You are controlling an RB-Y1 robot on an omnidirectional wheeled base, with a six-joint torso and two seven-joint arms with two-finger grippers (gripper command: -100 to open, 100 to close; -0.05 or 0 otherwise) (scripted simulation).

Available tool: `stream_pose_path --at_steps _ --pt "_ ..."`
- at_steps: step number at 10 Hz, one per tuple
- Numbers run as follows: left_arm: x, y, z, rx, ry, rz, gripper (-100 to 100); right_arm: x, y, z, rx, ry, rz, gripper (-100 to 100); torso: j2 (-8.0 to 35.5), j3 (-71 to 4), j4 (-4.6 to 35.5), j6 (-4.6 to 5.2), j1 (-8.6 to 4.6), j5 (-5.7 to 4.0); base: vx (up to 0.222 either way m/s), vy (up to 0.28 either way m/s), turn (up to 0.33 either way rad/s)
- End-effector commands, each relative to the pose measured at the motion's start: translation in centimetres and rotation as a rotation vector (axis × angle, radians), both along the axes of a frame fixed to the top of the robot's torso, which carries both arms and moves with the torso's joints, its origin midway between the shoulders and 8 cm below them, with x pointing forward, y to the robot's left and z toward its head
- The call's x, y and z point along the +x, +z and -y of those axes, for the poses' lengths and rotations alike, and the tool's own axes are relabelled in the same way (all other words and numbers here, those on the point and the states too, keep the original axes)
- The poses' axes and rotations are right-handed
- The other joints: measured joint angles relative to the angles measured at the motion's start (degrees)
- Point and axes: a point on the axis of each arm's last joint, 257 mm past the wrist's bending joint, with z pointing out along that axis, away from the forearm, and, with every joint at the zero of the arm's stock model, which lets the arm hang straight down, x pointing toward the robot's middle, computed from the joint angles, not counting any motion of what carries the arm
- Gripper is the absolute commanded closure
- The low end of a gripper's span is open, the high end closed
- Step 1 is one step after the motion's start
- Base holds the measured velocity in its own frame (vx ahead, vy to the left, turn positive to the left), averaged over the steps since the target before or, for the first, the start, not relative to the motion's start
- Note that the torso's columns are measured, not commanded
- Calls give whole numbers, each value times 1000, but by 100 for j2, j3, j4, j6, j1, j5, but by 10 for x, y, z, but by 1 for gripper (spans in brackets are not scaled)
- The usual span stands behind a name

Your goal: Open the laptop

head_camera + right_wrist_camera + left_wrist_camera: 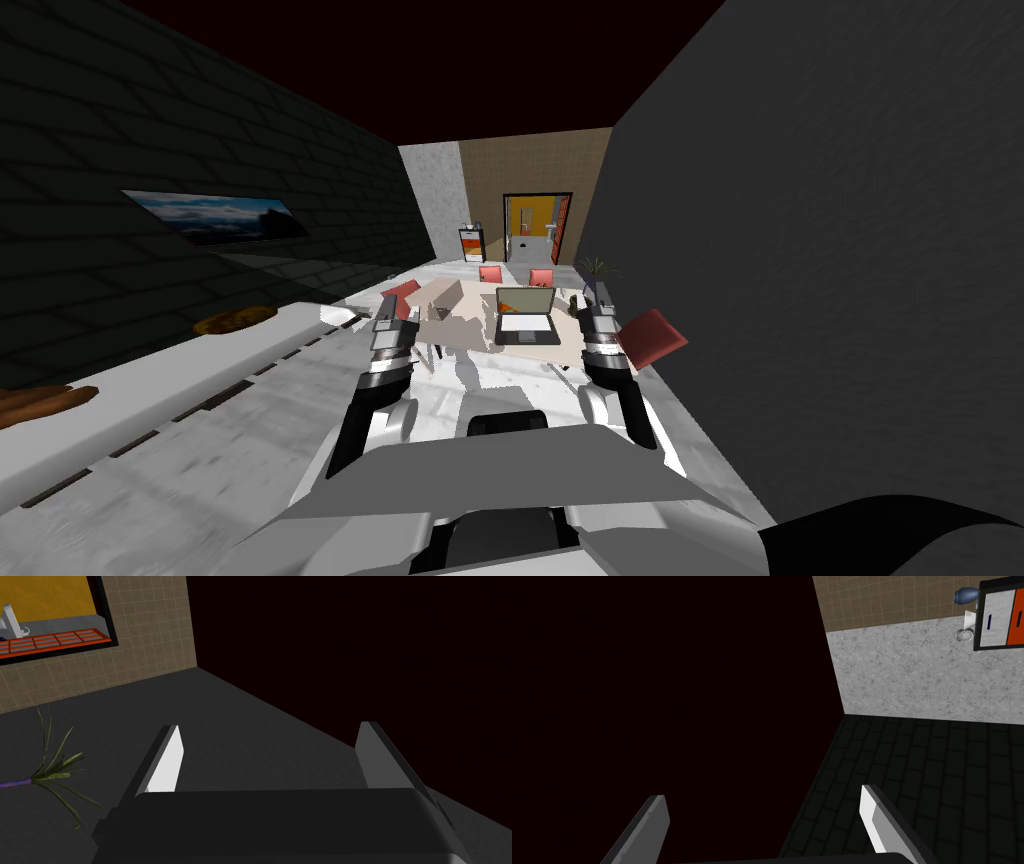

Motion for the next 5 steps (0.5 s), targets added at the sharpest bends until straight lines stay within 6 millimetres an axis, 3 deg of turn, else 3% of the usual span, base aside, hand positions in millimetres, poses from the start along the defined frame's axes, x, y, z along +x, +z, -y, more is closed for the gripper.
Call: stream_pose_path --at_steps 1,5 --pt "0 0 0 0 0 0 0 0 0 0 0 0 0 0 232 -467 235 0 0 0 0 0 0" --pt "0 0 0 0 0 0 0 0 0 0 0 0 0 0 1845 -3692 1846 0 0 0 0 0 0"
